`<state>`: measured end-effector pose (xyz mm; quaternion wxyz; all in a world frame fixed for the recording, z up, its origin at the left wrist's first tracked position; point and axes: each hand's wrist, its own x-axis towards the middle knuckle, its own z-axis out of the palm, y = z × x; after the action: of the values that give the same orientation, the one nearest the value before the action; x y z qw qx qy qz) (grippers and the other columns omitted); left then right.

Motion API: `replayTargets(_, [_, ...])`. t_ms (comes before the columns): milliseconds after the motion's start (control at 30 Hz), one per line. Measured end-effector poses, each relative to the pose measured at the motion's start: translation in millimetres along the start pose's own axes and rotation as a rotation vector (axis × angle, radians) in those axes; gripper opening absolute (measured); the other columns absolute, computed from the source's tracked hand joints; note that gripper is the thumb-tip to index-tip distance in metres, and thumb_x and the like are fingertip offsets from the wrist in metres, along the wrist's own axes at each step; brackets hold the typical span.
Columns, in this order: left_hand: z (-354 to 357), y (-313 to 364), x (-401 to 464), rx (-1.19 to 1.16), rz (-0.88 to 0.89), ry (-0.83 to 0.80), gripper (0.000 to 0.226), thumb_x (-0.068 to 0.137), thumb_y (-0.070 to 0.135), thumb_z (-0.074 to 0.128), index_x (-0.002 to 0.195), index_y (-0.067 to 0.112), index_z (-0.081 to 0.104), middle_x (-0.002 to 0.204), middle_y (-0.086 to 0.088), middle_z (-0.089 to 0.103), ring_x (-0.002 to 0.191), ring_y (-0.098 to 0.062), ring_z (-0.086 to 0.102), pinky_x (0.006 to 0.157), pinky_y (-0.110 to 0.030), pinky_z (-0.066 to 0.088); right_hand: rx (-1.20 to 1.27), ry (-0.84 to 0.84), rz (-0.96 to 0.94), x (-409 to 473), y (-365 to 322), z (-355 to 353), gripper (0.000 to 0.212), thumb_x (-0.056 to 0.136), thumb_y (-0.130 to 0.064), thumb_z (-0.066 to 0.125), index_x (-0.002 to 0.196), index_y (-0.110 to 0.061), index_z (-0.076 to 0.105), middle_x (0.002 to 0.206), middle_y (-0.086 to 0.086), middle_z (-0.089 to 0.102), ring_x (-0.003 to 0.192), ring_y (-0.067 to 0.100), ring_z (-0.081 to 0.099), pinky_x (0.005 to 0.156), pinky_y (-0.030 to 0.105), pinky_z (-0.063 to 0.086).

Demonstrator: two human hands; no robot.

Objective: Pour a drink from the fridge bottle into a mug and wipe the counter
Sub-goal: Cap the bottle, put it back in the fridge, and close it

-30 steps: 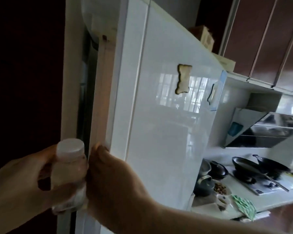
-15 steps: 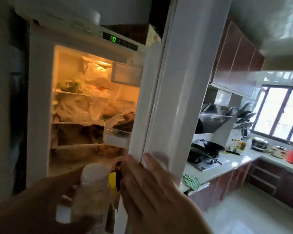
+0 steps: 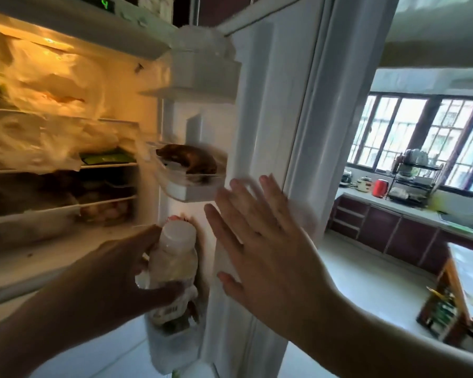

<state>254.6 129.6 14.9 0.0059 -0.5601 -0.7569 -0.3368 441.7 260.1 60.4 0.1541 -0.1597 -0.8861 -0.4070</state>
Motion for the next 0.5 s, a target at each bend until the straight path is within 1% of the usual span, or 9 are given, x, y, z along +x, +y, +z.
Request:
replayTargets(33, [3.2,2.8,3.6,0.022,-0.014,-0.016,0.077,0.039,0.097,0.053,0.111,0.073,0.036,0.092,0.047,0.057,0.087,0.023,0.057,0.053,-0.006,0.048,0.042,0.012,0.034,-3.1,1.0,4.9,0.077,0.098,-0.055,0.04,0.156,-0.005,0.029,0.163,0.024,0.023,0.151,0.043,0.015,0.121,0.063,0.006])
replayTargets(67, [9.4,-1.1,6.9,0.041,-0.001,-0.026,0.09,0.036,0.1,0.044,0.12,0.07,0.032,0.093,0.045,0.057,0.081,0.018,0.06,0.056,-0.007,0.049,0.084,0.048,0.06,-6.0,2.4,10.5,0.073,0.097,-0.051,0.044,0.153,-0.005,0.035,0.16,0.024,0.03,0.15,0.043,0.022,0.121,0.063,0.013])
replayTargets(100, [13.3,1.8,6.6,0.066,-0.003,-0.072,0.103,0.035,0.1,0.041,0.131,0.063,0.031,0.096,0.041,0.056,0.079,0.016,0.059,0.059,-0.008,0.051,0.119,0.079,0.091,-8.2,5.2,15.5,0.071,0.096,-0.048,0.048,0.151,-0.005,0.039,0.158,0.024,0.034,0.148,0.043,0.027,0.12,0.062,0.017])
replayTargets(133, [20.1,-0.4,7.1,0.086,0.01,-0.089,0.11,0.035,0.099,0.041,0.137,0.056,0.031,0.099,0.037,0.055,0.081,0.014,0.058,0.062,-0.009,0.052,0.15,0.108,0.12,-9.9,9.8,20.8,0.071,0.094,-0.046,0.051,0.15,-0.004,0.039,0.157,0.024,0.036,0.146,0.043,0.03,0.12,0.061,0.02])
replayTargets(233, [31.6,-1.6,2.2,0.034,0.028,-0.179,0.108,0.043,0.096,0.046,0.138,0.045,0.043,0.109,0.031,0.061,0.092,0.009,0.063,0.078,-0.017,0.057,0.276,0.178,0.204,-13.5,23.1,39.4,0.082,0.088,-0.042,0.062,0.153,-0.001,0.032,0.157,0.025,0.034,0.145,0.04,0.034,0.12,0.054,0.028])
replayTargets(300, [38.5,-5.0,1.9,-0.004,0.038,-0.201,0.094,0.054,0.086,0.059,0.136,0.04,0.047,0.11,0.03,0.064,0.092,0.011,0.063,0.081,-0.015,0.056,0.491,0.23,0.309,-16.1,22.8,56.4,0.094,0.087,-0.039,0.068,0.158,-0.005,0.017,0.165,0.019,0.021,0.151,0.035,0.025,0.118,0.049,0.034])
replayTargets(367, [47.2,-8.5,4.7,-0.003,0.022,-0.199,0.084,0.063,0.073,0.069,0.136,0.038,0.047,0.112,0.027,0.065,0.092,0.012,0.064,0.082,-0.014,0.056,0.639,0.24,0.401,-19.6,15.2,76.4,0.104,0.086,-0.036,0.071,0.161,-0.008,0.004,0.17,0.011,0.0,0.156,0.029,0.009,0.115,0.052,0.039])
replayTargets(433, [56.1,-13.5,8.2,0.044,-0.003,-0.167,0.081,0.067,0.066,0.073,0.137,0.036,0.046,0.119,0.021,0.066,0.093,0.008,0.065,0.083,-0.015,0.056,0.645,0.239,0.452,-22.0,6.0,100.6,0.108,0.086,-0.036,0.073,0.16,-0.006,0.001,0.169,0.01,-0.011,0.156,0.028,-0.005,0.117,0.055,0.034])
replayTargets(500, [62.7,-21.8,12.3,0.058,-0.038,-0.134,0.075,0.067,0.064,0.074,0.131,0.033,0.05,0.121,0.018,0.067,0.093,0.003,0.065,0.08,-0.016,0.058,0.592,0.236,0.5,-20.0,-0.5,119.9,0.109,0.086,-0.04,0.072,0.16,-0.004,0.002,0.168,0.013,-0.013,0.155,0.031,-0.01,0.12,0.058,0.026])
